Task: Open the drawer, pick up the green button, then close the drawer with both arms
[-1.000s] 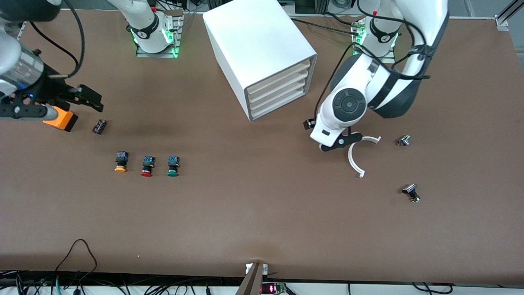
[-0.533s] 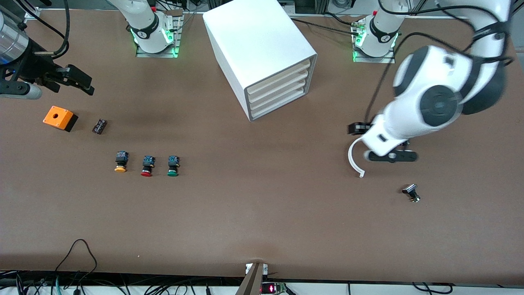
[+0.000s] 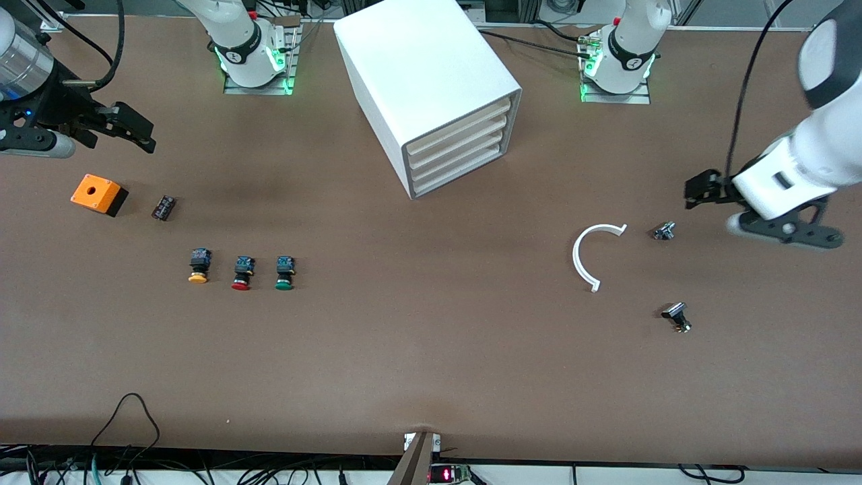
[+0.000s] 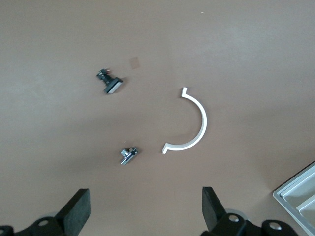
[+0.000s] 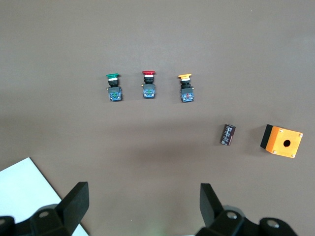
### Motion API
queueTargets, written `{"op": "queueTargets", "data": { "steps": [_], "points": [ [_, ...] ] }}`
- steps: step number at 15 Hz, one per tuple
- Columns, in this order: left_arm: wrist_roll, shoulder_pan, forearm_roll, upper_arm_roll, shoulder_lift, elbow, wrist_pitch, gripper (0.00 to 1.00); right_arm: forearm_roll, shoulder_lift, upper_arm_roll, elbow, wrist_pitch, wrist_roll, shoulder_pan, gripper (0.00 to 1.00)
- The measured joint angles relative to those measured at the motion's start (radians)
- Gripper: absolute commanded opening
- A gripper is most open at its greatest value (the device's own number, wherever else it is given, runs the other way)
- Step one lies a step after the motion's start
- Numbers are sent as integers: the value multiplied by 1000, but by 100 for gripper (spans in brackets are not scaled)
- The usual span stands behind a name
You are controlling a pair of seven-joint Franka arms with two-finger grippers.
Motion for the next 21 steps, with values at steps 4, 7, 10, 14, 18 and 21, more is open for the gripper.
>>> {"op": "queueTargets", "data": {
  "steps": [4,7,10,14,18,21],
  "points": [
    [-5,13,0,13,-110,-132,124,100,0,-3,5,1,0,0,0,100],
    [-5,16,0,27,-152,-186,135,100,0,-3,8,2,0,0,0,100],
    [-5,22,0,32,-155,-190,103,100,0,-3,8,2,0,-1,0,100],
    [-5,25,0,30,-157,-190,100,100,0,-3,8,3,7,-3,0,100],
    [-5,25,0,28,-158,-187,100,100,0,4,8,14,10,-3,0,100],
    [-4,25,0,27,-158,-187,99,100,0,6,8,17,11,-3,0,100]
  ]
}}
